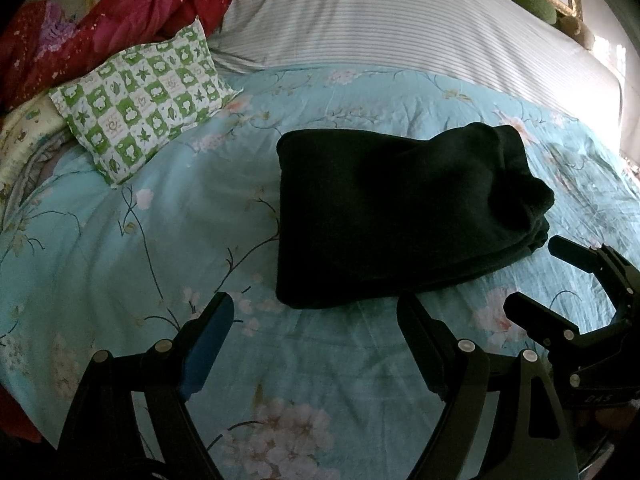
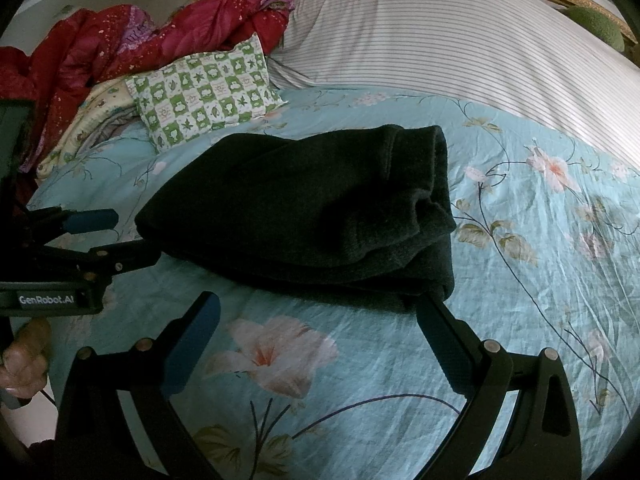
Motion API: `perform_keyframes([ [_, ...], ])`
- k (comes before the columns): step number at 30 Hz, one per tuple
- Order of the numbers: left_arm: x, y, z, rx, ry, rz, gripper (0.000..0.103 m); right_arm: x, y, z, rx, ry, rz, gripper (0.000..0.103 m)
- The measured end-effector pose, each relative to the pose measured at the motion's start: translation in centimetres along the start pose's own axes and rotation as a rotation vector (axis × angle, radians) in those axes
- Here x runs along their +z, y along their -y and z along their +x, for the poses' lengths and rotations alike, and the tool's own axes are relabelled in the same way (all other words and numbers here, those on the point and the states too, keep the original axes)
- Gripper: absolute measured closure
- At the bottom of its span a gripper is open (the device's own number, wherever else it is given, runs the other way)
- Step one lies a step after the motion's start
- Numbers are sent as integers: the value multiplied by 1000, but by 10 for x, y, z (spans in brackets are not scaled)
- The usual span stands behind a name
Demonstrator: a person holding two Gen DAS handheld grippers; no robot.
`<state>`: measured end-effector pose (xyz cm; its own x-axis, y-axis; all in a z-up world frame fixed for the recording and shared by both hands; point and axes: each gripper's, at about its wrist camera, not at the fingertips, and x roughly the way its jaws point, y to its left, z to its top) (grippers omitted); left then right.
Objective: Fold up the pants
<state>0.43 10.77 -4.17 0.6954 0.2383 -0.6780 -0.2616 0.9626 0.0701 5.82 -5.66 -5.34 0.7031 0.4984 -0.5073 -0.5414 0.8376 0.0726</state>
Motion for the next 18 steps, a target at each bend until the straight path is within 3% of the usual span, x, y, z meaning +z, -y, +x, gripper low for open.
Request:
perform_keyframes([
  [18, 4, -1, -3, 0, 8, 10, 19, 7, -5, -5, 7, 13, 2, 4],
])
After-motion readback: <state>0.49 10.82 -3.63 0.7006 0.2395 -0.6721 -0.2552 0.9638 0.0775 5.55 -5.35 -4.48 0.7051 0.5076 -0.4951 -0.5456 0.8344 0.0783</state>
